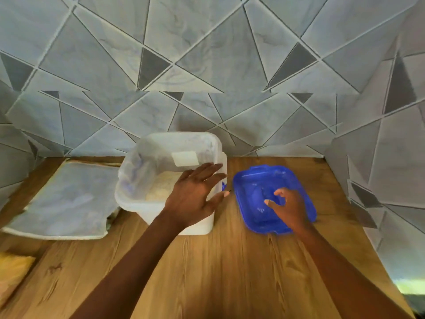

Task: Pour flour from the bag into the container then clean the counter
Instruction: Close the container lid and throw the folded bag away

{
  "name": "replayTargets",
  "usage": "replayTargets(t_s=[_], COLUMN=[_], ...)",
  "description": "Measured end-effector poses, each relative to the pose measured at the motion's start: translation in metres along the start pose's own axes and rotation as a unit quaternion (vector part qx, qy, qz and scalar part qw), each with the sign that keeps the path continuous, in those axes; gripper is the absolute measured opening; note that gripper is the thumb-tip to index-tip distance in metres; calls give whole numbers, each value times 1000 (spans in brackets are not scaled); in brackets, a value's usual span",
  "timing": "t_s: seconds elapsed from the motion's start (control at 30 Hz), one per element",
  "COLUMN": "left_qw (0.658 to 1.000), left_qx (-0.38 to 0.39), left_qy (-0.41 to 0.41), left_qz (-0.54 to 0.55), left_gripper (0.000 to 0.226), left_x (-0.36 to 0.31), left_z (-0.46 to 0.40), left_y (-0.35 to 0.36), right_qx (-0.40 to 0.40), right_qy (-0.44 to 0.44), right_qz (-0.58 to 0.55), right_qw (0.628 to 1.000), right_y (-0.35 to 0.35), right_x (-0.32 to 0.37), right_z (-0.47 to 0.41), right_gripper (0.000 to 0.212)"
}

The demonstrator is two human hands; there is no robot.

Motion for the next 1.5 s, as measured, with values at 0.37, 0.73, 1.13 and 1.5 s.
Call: replayTargets(t_s=[0.37, 0.73, 1.13, 1.5], left_qw=[1000, 999, 864, 825], left_qx=[-26, -40, -243, -293], left_qy=[4, -1, -231, -324], left_qz=[8, 28, 376, 359], left_gripper=[43, 45, 62, 41], left_x=[-2, -6, 103, 166], left_z=[0, 1, 3, 70], left_y=[1, -5, -86, -150], right_qx=[7, -222, -189, 44], right_qy=[-242, -103, -169, -62], right_qz=[290, -9, -415, -571], right_qw=[926, 970, 874, 817], right_y=[50, -67, -150, -76], right_x=[-43, 72, 223, 273], right_z=[61, 27, 54, 8], right_gripper=[21, 34, 30, 26])
Point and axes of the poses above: each hand's wrist, its own z-axis away from the middle knuckle, its own y-axis out of the palm, x = y × z, the point moved 8 cm from there along -z, towards the middle knuckle, and after that the axes turned 8 degrees about z, right-handed, at the moved point
